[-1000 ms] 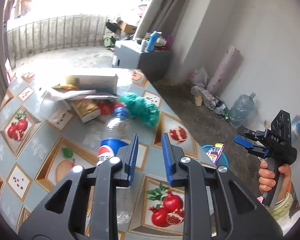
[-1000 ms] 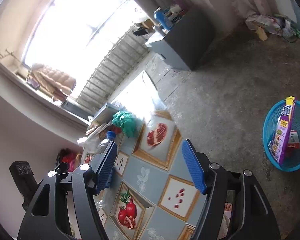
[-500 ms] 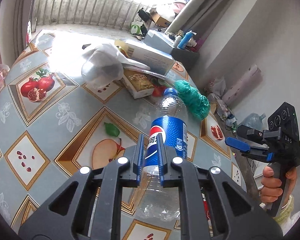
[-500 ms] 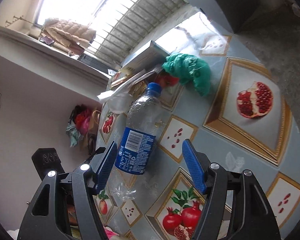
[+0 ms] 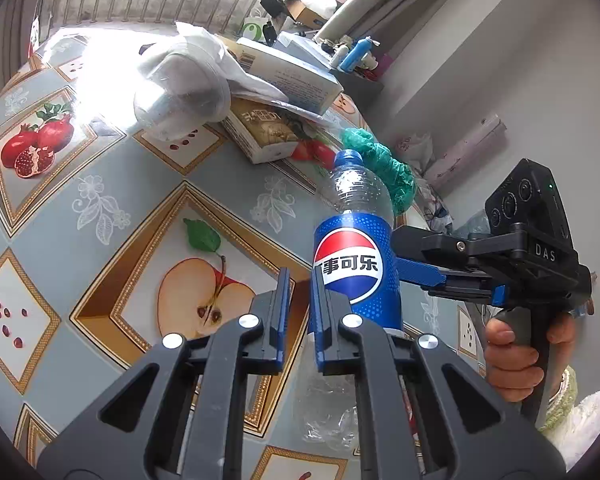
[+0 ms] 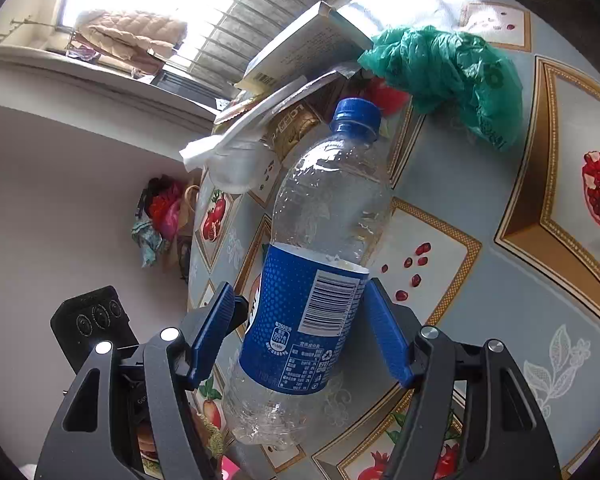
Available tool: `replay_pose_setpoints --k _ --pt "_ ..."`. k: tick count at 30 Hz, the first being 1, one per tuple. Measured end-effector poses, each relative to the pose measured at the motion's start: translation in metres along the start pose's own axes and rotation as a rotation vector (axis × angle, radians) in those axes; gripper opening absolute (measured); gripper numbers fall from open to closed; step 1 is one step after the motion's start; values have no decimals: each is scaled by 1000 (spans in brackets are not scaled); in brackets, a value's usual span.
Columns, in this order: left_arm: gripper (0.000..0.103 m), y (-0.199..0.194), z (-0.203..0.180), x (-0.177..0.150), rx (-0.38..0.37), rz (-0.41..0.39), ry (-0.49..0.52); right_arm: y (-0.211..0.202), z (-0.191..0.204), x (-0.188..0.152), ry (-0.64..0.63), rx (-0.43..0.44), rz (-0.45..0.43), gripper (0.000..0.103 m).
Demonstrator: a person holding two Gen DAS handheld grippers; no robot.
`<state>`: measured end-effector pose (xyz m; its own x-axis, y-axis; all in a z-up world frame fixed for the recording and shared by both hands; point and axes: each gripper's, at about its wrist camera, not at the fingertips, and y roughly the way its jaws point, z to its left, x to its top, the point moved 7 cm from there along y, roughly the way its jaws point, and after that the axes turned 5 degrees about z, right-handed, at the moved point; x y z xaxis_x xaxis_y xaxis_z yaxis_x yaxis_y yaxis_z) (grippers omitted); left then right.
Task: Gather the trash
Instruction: 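Grasp the Pepsi bottle with the left tool while the right tool grasps the blue-label water bottle, then grasp the green plastic bag with the left tool while the right tool holds the water bottle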
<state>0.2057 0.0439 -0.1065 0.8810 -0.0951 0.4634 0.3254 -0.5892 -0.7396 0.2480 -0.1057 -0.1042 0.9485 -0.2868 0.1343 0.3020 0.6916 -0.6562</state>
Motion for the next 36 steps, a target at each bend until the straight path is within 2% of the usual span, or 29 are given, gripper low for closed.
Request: replay_pose_setpoints --k 5,9,14,26,31,36 --pt "8 7 -2 -4 -8 23 -1 10 -1 -5 15 18 32 66" --pt "5 9 -5 -8 -20 35 -6 17 -1 -6 7 16 47 59" --pt "3 12 -13 -14 -28 58 -6 12 -3 -15 -10 9 62 59" --pt "0 27 -77 -58 -74 171 92 -37 -30 -62 -50 -66 106 59" --pt "0 42 -114 -76 -125 246 152 -70 -54 -80 0 -97 40 57" --pt "0 64 -149 -73 -131 274 226 -100 -79 -86 57 -123 -45 57"
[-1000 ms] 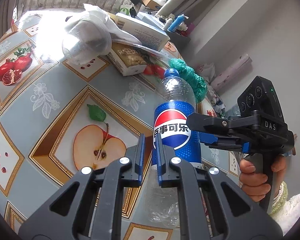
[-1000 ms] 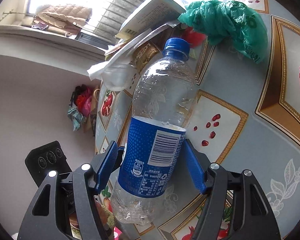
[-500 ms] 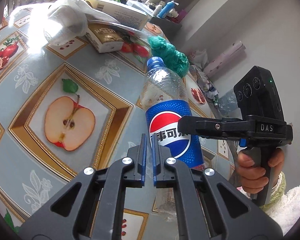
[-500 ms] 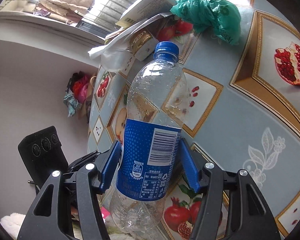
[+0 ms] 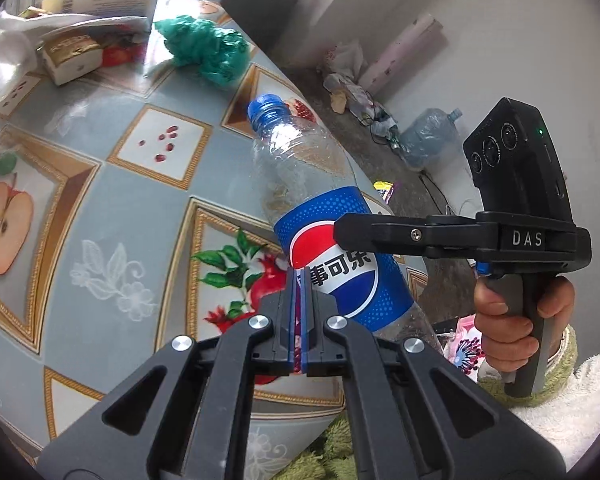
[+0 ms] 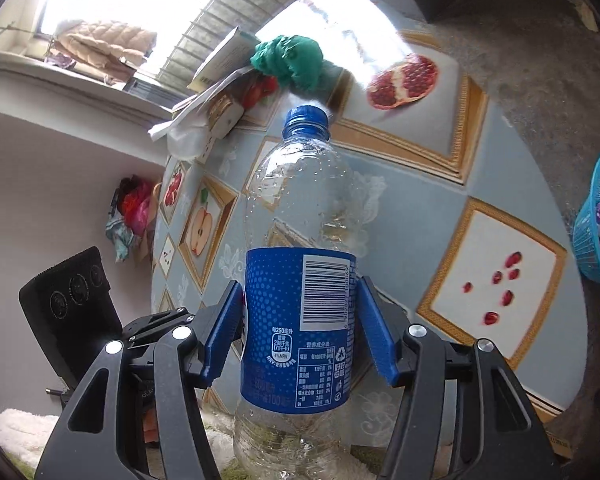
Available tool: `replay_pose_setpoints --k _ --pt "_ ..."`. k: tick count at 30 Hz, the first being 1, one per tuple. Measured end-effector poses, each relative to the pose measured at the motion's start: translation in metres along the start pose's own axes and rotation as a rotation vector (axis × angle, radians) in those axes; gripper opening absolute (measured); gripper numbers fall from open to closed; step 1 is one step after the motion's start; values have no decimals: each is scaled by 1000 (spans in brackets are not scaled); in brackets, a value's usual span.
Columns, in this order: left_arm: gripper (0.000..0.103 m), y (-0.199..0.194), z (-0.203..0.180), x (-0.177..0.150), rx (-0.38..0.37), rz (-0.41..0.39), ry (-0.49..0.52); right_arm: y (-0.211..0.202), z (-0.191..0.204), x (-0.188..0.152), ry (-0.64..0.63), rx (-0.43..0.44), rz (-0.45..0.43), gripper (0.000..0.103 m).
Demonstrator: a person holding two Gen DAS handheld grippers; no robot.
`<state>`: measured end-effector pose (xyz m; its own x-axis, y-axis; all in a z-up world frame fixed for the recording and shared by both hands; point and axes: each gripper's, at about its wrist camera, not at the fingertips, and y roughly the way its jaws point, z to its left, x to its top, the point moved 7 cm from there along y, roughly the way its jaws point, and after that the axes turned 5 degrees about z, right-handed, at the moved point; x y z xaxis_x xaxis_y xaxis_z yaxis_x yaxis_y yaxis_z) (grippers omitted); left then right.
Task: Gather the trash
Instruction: 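Grasp the green plastic bag with the left tool while the right tool holds the water bottle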
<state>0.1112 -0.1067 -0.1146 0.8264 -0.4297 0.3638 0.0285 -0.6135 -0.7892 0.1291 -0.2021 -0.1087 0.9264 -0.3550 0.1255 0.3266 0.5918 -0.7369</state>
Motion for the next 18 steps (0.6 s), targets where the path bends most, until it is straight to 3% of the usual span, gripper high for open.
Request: replay_pose_setpoints --k 8,18 --pt "0 28 -22 36 22 -14 55 -27 -29 24 60 -48 -112 57" --pt "0 32 2 103 89 -131 4 -13 -28 83 79 -59 -194 57"
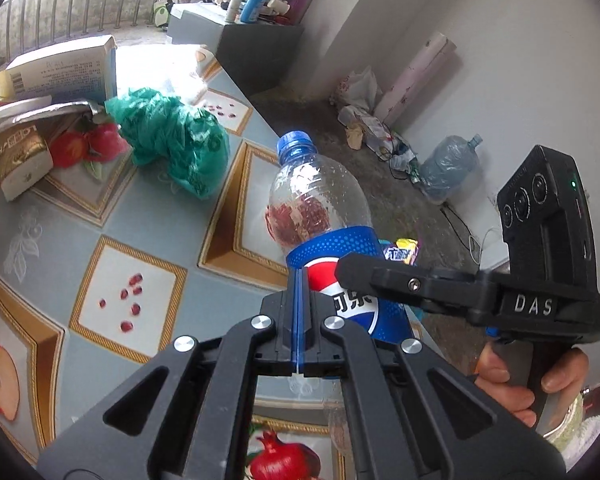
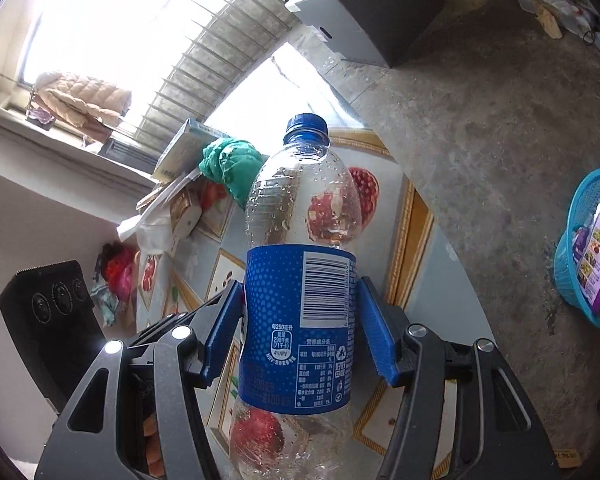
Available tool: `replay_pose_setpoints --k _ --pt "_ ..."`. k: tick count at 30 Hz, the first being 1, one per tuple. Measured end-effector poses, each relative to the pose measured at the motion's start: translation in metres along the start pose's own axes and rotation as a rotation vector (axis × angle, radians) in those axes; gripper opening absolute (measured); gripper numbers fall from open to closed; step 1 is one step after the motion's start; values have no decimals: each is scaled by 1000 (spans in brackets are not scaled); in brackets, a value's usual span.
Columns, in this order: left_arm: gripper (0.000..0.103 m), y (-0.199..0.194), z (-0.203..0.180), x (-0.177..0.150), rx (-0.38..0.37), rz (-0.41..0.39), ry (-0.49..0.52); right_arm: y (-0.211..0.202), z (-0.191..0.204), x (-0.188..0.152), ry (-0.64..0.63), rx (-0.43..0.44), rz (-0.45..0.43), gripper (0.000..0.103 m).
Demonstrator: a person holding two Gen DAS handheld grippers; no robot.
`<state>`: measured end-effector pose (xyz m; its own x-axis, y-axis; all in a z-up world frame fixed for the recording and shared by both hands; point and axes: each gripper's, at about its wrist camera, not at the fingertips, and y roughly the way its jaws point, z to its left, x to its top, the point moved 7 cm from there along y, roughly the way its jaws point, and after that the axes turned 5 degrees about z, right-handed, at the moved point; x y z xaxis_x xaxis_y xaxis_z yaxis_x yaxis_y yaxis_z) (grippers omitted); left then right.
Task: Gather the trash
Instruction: 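Grasp the green plastic bag with the left tool while the right tool holds the water bottle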
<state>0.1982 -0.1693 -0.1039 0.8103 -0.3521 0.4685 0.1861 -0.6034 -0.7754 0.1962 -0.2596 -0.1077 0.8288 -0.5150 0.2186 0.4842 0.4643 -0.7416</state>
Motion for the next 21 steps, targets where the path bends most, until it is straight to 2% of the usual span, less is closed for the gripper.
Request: replay_pose_setpoints --k 4,6,12,17,21 --pt "0 4 7 31 39 -60 -5 13 10 21 -21 -26 -39 57" --pt "0 2 12 40 12 -77 -22 19 11 30 -8 -7 -35 57" --pt "0 -17 32 40 -6 -96 -41 32 24 47 -52 -16 -22 57" --pt "0 -45 78 47 46 -157 -114 41 31 54 -109 -3 17 57" --pt "0 -46 106 65 74 -166 -175 47 38 57 -157 11 51 57"
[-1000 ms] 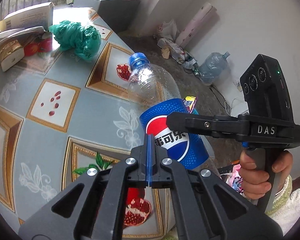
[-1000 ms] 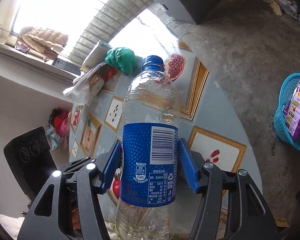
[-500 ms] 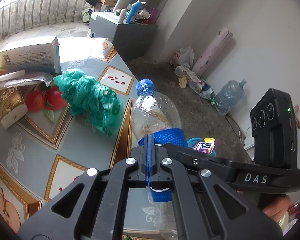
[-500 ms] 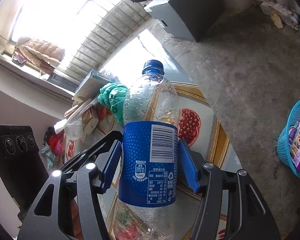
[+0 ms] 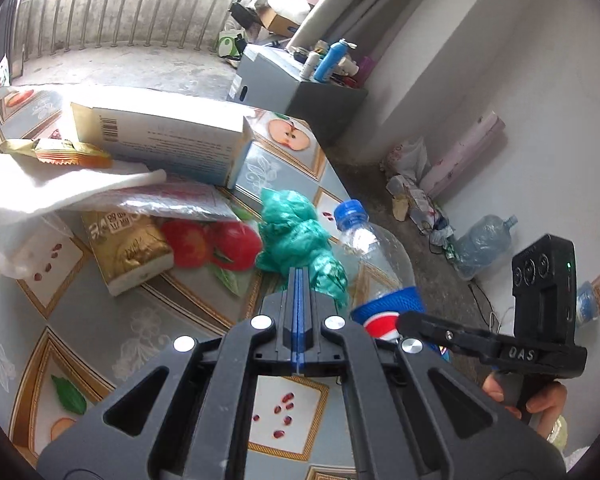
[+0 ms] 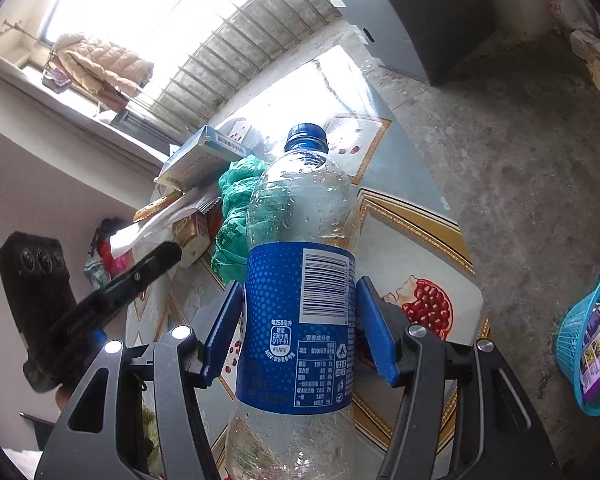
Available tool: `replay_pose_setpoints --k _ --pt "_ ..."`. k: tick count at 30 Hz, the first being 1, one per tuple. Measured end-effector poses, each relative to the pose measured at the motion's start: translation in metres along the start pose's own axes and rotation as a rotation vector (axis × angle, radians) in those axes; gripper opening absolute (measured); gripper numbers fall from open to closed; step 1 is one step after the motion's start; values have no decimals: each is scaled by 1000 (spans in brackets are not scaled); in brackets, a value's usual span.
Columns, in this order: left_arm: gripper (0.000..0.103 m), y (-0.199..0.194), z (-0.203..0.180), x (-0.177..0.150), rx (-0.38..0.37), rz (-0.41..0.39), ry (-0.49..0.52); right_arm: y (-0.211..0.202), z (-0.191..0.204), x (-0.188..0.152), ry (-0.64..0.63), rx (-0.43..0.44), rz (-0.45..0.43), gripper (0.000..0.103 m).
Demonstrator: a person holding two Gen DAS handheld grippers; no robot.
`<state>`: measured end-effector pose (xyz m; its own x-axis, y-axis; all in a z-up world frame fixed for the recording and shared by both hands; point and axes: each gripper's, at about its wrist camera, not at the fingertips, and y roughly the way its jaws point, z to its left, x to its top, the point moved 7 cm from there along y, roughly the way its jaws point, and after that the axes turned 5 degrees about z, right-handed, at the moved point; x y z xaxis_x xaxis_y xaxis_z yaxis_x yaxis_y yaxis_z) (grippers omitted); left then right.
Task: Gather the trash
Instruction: 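Grasp the green plastic bag with the left tool while the right tool holds the water bottle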
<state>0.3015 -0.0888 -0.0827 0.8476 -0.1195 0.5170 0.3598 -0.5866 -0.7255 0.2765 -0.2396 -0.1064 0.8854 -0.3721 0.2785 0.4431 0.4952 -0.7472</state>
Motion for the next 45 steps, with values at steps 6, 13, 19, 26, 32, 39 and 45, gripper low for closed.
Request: replay_pose_setpoints --k 6,13,19,26,32,39,45 --pt "0 38 10 5 10 87 -3 8 12 3 -70 19 28 57" --pt "0 39 3 -9 -37 136 2 10 19 1 -94 47 57 56" --pt "0 23 1 -30 -63 172 12 5 26 -20 -116 49 86 56" --pt "0 -10 -4 -84 -102 233 24 -7 39 -71 -125 65 141 56" --pt "0 -46 -7 -139 -138 292 10 -18 52 -135 -114 92 183 56" --pt "5 -80 8 -155 -97 192 -49 -35 37 -145 -46 62 124 56" --pt "38 -85 15 -147 -43 134 -70 -44 34 -124 -47 -48 57 58"
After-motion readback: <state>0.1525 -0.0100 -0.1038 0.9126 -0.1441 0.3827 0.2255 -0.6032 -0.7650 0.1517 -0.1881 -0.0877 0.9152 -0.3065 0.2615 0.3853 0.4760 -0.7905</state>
